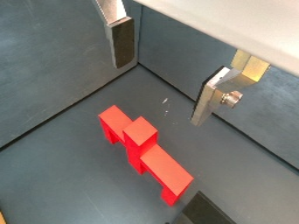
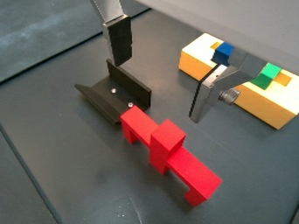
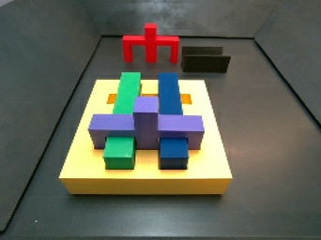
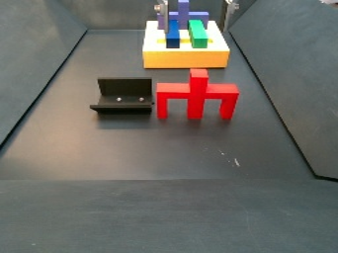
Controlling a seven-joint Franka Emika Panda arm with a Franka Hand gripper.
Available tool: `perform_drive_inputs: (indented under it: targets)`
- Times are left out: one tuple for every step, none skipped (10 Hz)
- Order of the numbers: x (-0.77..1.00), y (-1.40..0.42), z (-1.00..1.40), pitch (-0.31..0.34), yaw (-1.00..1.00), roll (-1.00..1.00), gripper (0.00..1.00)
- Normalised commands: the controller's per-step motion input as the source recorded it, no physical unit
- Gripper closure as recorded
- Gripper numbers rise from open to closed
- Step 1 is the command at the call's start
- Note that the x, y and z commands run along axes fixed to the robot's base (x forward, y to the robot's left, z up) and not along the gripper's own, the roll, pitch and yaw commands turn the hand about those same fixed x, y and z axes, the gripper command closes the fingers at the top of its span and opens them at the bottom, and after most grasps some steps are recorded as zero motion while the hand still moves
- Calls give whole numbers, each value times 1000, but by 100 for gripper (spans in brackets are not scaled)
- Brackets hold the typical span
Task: Pick up the red object. Move up. Move to above the board. Insert the red object.
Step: Pick up the red object.
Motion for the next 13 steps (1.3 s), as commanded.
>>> perform_drive_inputs:
  targets:
    - [0,0,-194,-46,0,-41,0]
    - [-74,-126,-591,-157,0,-84,0]
    - [-117,-91,-791,-181,0,-77,0]
    - [-151,-69,-843,-176,0,-59,0]
    - [-209,0,-823,-189,-20,-63,0]
    - [-243,0,-757,-194,-49,-99,0]
    - [-140,0,-671,-194,-23,-150,0]
    - [-6,0,-574,-176,-3,-167,0]
    - [0,0,-466,-153,0,-173,0]
    - [0,0,-277,-123,0,-166,0]
    - [0,0,-103,-67,0,-107,0]
    - [0,-17,-17,-4,-97,-41,0]
    - [0,-3,-111,-17,-143,-14,0]
